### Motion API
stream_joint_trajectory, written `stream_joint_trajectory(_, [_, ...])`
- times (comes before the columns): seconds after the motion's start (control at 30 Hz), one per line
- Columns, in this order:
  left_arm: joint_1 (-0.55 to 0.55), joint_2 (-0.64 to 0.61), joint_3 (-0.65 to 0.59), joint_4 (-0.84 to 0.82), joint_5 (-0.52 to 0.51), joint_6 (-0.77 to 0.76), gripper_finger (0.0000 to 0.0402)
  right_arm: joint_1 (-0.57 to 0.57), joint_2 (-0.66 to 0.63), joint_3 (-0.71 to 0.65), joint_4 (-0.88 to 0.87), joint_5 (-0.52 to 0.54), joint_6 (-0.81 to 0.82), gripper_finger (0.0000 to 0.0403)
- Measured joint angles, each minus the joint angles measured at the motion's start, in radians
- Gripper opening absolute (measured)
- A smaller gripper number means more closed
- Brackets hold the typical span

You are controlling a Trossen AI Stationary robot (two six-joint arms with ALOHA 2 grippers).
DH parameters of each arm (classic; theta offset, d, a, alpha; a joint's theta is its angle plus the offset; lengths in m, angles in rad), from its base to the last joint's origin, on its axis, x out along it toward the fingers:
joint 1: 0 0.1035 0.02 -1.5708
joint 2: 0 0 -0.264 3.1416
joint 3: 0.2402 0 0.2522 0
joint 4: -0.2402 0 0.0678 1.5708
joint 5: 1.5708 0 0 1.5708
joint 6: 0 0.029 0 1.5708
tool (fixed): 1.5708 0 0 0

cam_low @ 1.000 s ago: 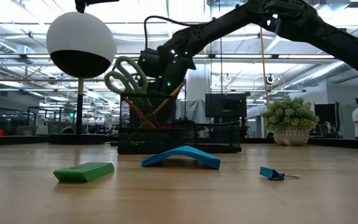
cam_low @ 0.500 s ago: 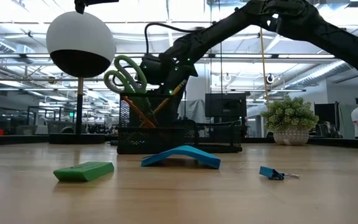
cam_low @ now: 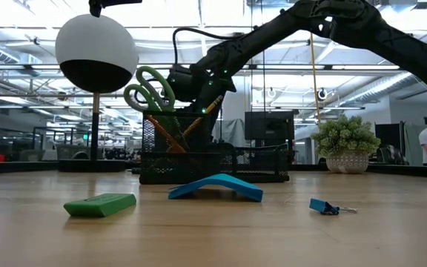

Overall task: Pick and place office supplies into organizer
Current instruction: Put the left black pen into the black desk organizer

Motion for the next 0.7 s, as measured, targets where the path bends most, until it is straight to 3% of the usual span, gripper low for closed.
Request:
stream_joint_trajectory(0.3, [0.000,0.000,0.000,0.000,0.000,-0.003,0.0159,0.000,0.000,0.000,-0.002,-0.006,0.002,0.0013])
stream_joint_trajectory(0.7, [0.000,0.000,0.000,0.001,0.000,-0.002,0.0159,-0.012,0.002,-0.002,0.022,-0.018,0.062,0.0009])
